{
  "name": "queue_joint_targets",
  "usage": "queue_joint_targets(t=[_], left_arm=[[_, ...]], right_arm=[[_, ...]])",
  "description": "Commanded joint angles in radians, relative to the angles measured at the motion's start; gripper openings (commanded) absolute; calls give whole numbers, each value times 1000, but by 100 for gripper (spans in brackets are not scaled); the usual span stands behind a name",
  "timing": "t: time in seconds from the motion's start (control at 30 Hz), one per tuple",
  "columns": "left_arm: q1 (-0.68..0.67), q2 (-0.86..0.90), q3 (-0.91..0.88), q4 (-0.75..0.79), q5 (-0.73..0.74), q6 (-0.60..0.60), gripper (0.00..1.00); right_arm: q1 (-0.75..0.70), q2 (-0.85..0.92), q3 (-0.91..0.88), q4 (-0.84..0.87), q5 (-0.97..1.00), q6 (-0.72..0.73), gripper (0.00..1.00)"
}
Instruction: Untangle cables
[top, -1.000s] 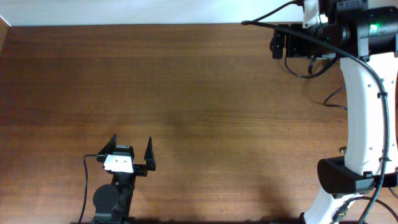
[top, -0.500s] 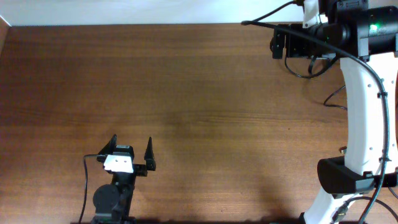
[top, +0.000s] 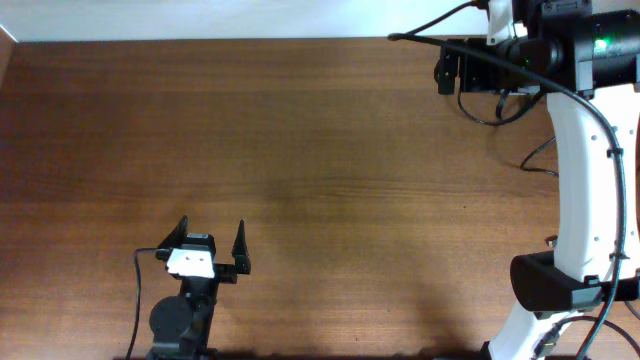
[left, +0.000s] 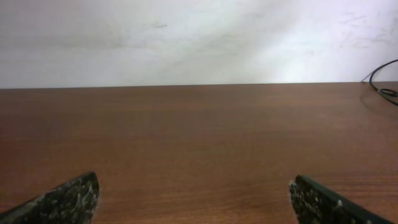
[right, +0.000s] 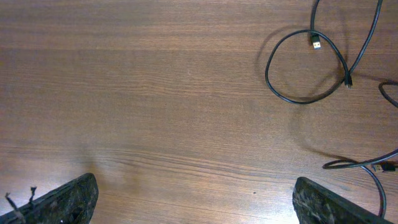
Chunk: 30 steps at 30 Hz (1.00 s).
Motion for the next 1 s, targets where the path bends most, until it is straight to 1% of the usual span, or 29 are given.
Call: queue_joint_targets(t=[0.0,0.6,0.67,0.73,0.87,0.97], left_arm=[[6,-10,-5,-5,-14,-6,99],[6,-10,-4,-5,-14,-6,99],[6,-10,-4,-5,-14,-6,99],[6,-10,-4,-5,-14,-6,99],[6,-10,-4,-5,-14,-6,99],[6,-10,-4,-5,-14,-6,99]], right_arm=[[2,-21,8,0,2,-8,99],[2,-25,8,9,2,-18,99],[2,-35,8,27,-11,9,99],[3,-56,8,52,-18,50,99],[3,-127,2,93,-17,53,99],[3,-213,-89,179,-18,53,99]])
